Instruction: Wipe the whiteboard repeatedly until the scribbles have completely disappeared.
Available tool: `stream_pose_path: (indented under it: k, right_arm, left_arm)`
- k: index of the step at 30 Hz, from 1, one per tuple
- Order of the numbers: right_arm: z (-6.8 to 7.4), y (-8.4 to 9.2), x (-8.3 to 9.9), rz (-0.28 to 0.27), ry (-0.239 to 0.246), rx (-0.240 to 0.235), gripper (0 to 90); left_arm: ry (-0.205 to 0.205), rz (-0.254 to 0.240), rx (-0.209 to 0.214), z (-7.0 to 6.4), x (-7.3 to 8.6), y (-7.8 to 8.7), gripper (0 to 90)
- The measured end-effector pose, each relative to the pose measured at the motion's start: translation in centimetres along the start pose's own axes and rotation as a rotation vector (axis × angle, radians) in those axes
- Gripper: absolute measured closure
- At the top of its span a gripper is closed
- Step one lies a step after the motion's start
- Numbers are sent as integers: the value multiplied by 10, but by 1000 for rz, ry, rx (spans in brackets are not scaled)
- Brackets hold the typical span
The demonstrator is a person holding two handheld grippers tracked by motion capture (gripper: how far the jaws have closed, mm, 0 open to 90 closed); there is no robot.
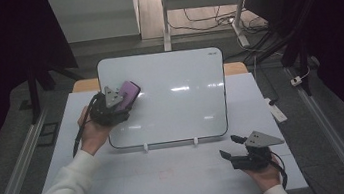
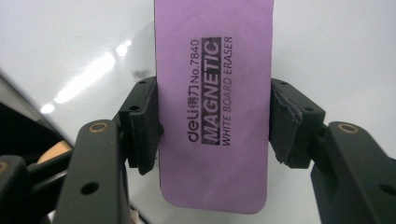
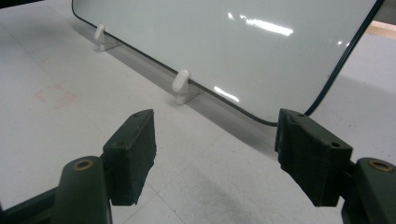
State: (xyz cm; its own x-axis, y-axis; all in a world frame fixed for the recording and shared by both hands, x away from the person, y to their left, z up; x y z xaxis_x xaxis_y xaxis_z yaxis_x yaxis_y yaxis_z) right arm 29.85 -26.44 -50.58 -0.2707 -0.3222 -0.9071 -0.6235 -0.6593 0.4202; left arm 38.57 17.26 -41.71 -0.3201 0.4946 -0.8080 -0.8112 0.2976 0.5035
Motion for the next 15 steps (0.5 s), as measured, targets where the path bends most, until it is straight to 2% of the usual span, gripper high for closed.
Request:
stream_pose_path:
  k: [5, 9, 12, 15]
  right_arm:
    - [1, 0, -1, -3, 1, 2, 286]
    - [0, 1, 0, -3, 1, 4, 286]
    - [0, 1, 0, -5, 1, 4, 286]
    - [-1, 2, 0, -8, 0, 6, 286]
  left_arm:
    - [12, -2, -62, 19, -19, -1, 411]
    - [29, -7, -92, 34, -35, -3, 411]
    - [25, -4, -105, 40, -44, -4, 411]
    - [9, 1, -117, 37, -43, -5, 411]
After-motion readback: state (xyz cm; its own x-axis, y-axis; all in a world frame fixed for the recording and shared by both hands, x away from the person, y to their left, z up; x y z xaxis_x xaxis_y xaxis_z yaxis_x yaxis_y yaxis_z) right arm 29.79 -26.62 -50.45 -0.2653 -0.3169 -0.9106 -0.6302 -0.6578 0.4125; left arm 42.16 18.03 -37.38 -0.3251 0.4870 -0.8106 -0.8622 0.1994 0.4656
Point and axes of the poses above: each handheld gripper's, and its own axes: y roughly backward along the jaws, x roughly out of its underside, z roughly to its left, the point moved 1 cm from there along -y, roughly forward along the jaws, and after that the axes turned 3 degrees about -z, right-handed, at the moved point
